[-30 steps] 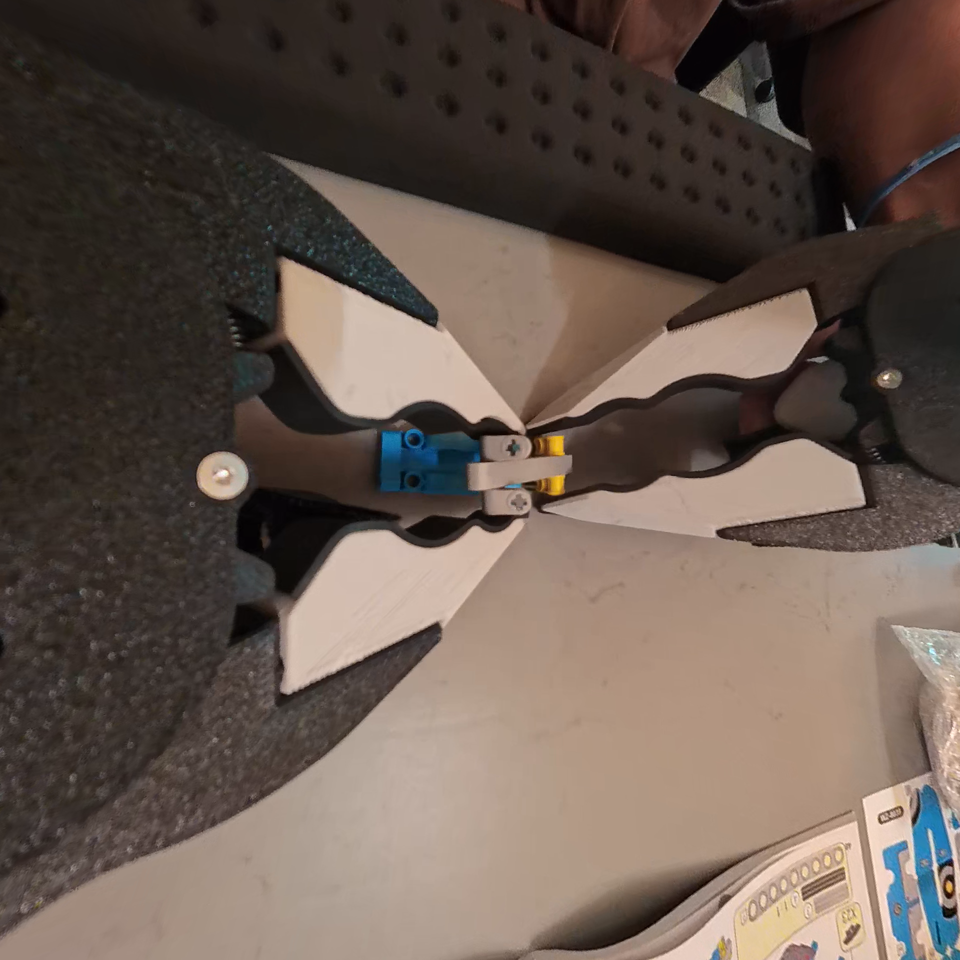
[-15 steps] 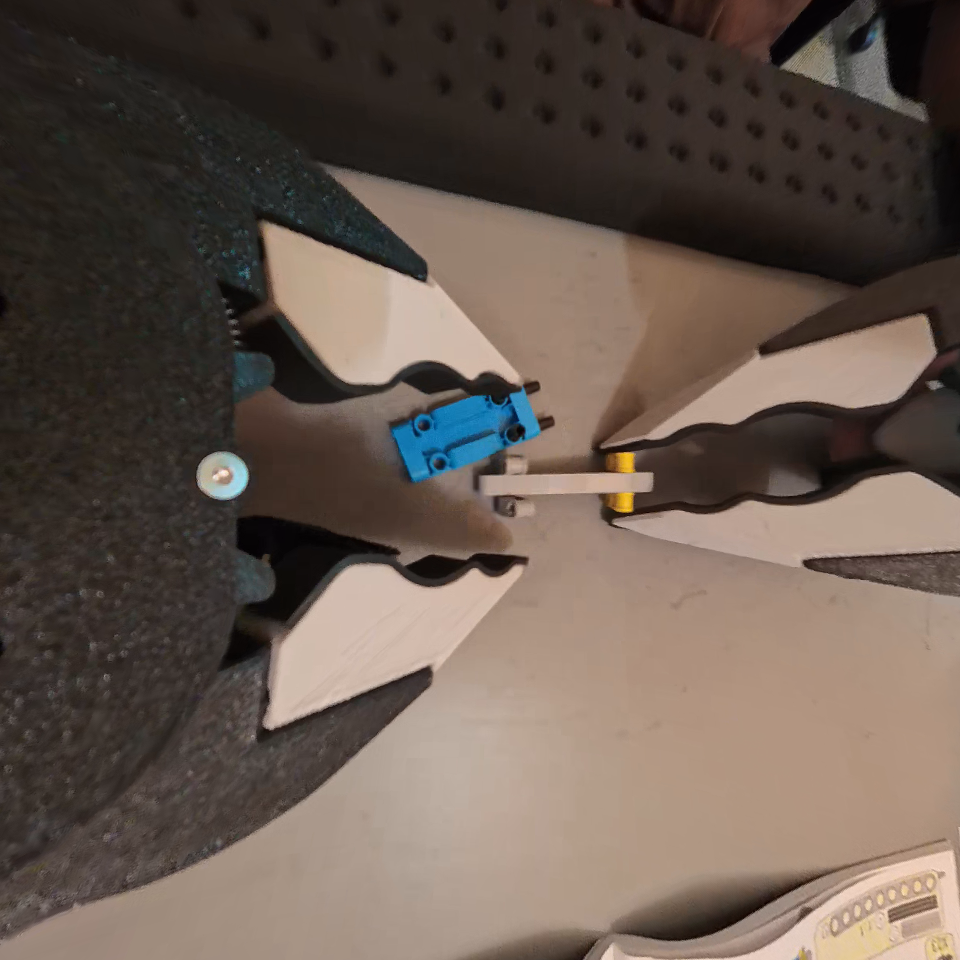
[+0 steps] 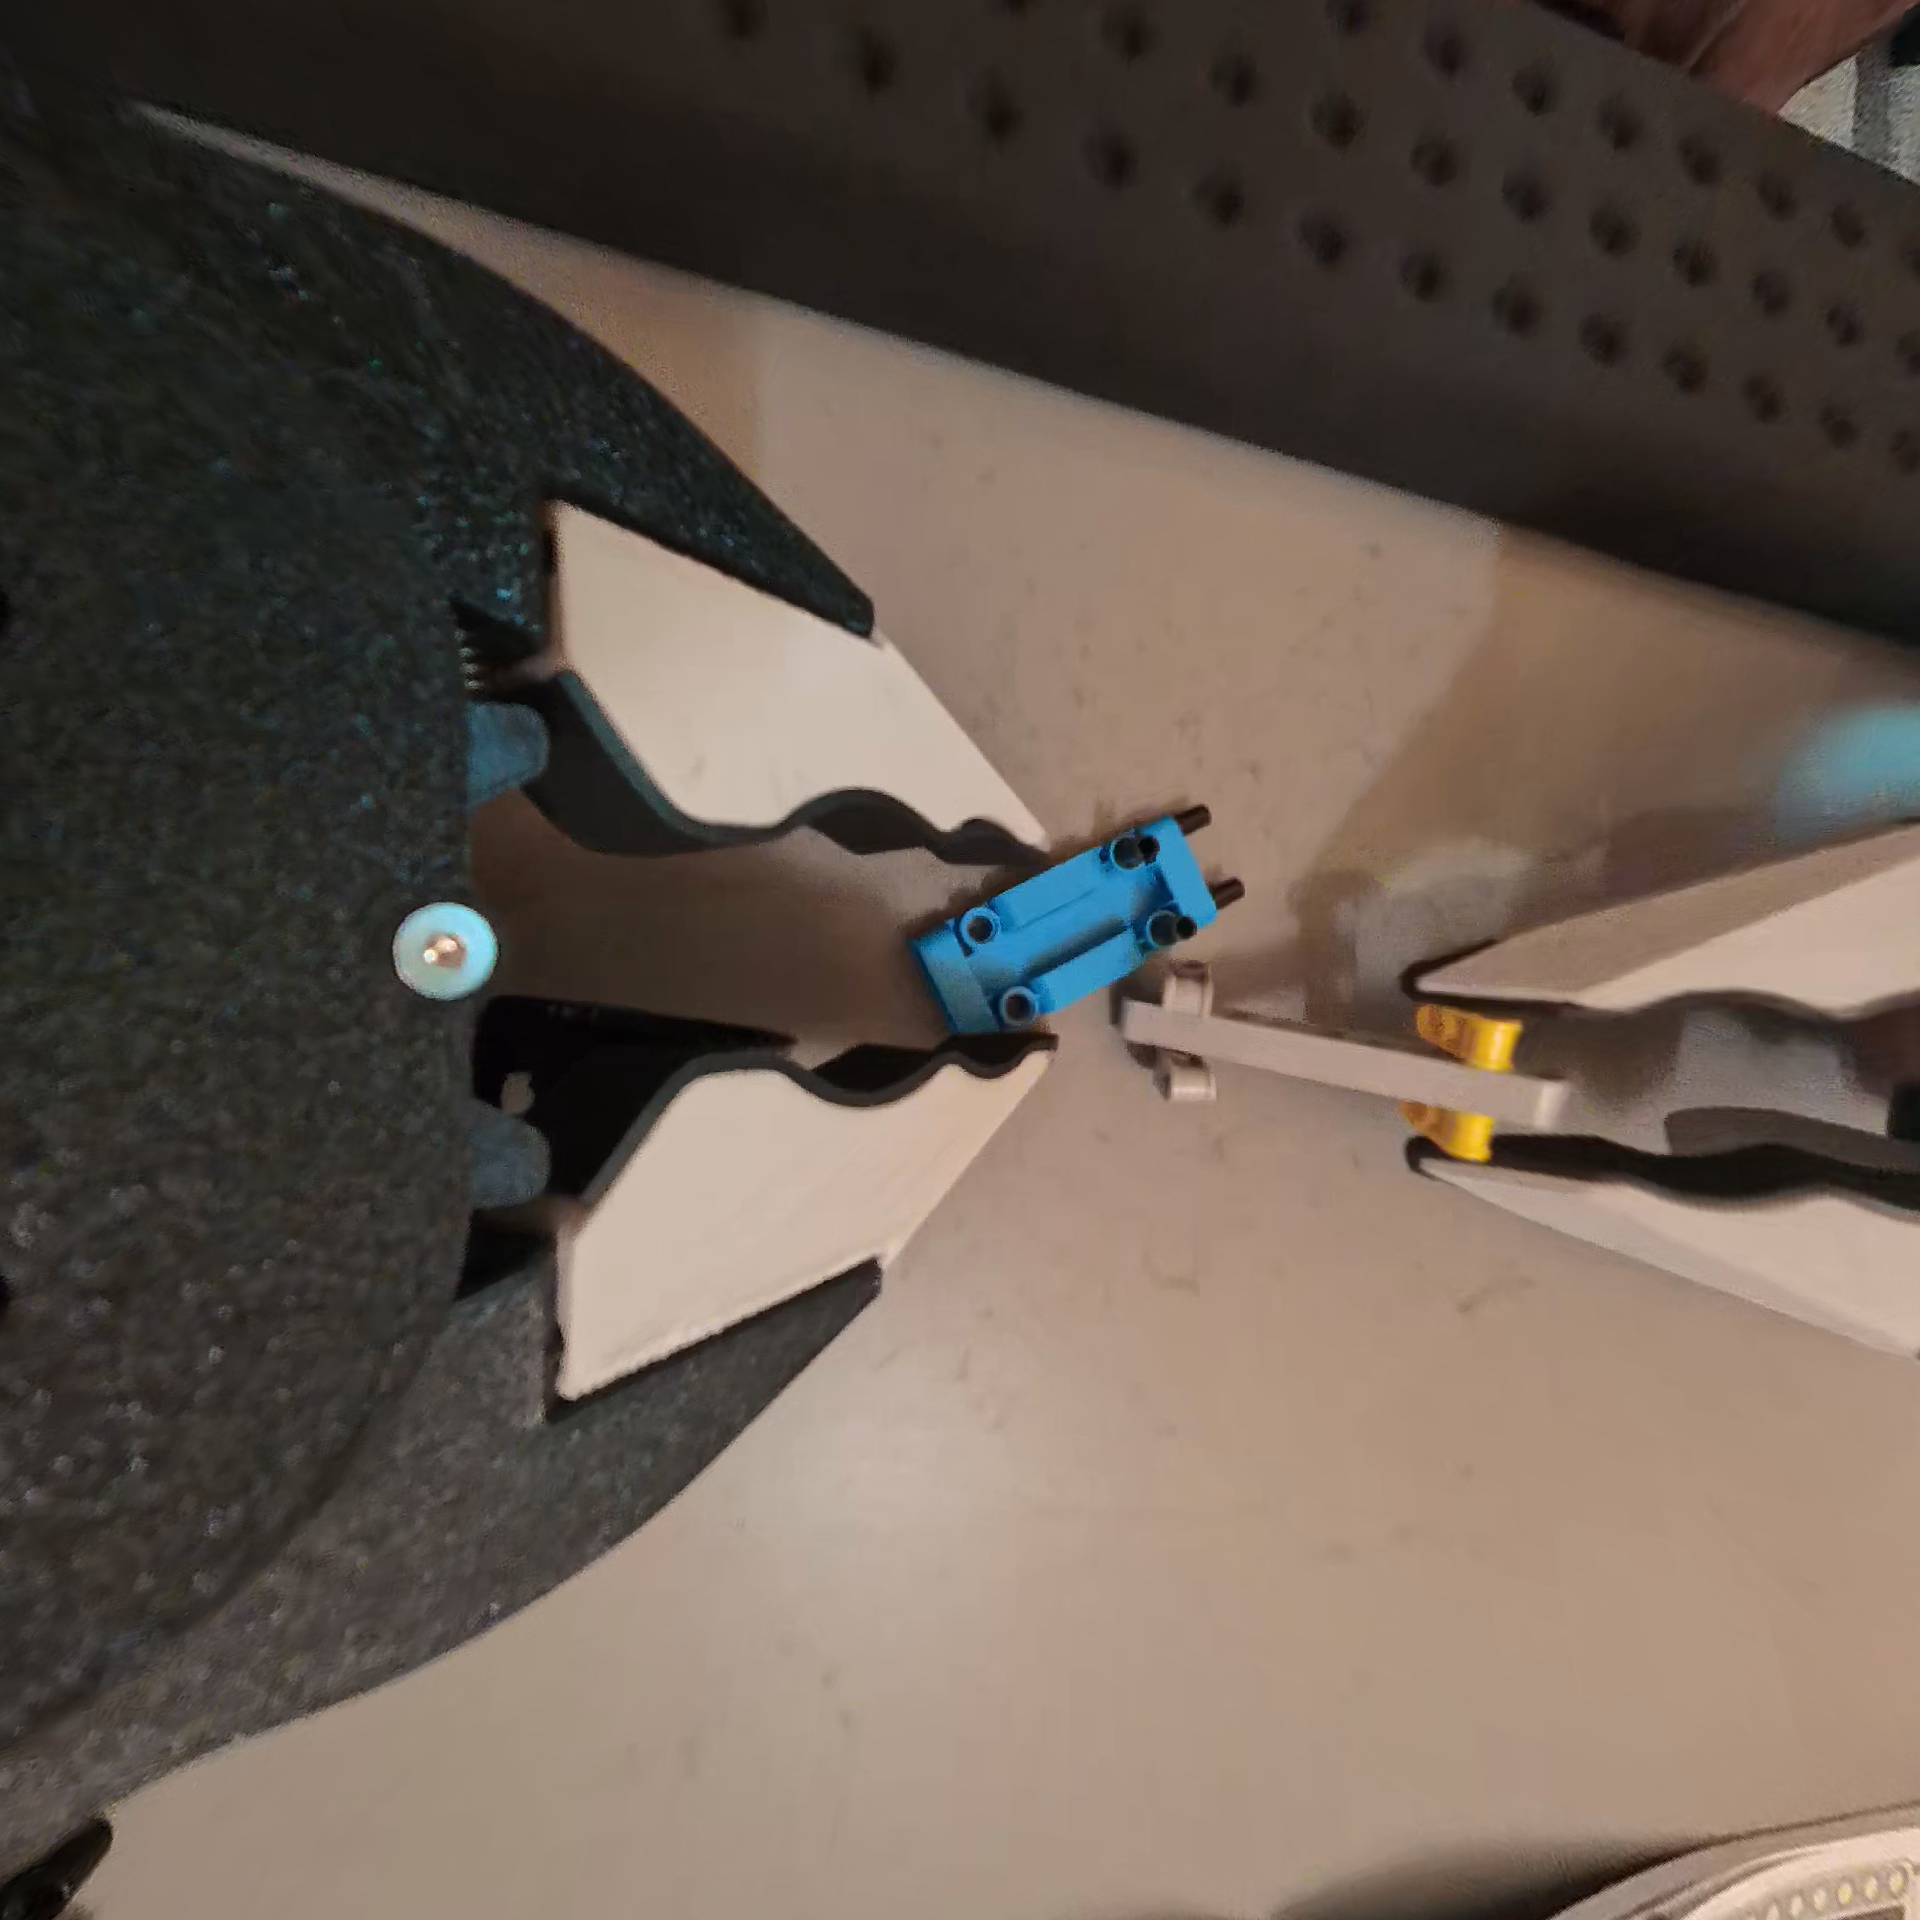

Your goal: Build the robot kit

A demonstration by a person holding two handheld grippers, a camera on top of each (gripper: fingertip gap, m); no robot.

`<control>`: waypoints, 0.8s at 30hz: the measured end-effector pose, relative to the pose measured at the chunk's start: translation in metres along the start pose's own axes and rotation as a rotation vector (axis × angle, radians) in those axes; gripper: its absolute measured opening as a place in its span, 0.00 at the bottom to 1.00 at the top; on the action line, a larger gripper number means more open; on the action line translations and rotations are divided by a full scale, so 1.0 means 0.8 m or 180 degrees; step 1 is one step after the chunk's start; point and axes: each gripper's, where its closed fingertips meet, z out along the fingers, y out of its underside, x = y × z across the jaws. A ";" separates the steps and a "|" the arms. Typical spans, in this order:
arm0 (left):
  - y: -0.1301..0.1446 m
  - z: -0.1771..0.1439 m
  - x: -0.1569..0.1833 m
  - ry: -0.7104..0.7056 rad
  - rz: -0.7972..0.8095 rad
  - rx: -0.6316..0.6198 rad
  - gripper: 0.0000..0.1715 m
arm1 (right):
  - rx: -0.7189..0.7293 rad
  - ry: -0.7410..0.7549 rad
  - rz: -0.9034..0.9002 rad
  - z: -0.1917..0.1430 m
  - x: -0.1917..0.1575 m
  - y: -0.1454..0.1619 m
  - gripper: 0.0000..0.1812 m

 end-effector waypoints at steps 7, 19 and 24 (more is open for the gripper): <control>-0.084 -0.029 -0.007 -0.0060 -0.0715 0.0996 0.14 | -0.0052 0.0153 0.0324 0.007 0.007 -0.008 0.15; -0.051 0.025 0.010 -0.0131 -0.0471 0.0557 0.14 | 0.0173 -0.0084 0.0502 0.012 0.005 -0.016 0.20; -0.039 0.015 0.014 -0.0255 -0.0219 0.0361 0.14 | 0.0135 0.0015 0.0358 0.012 0.007 -0.017 0.19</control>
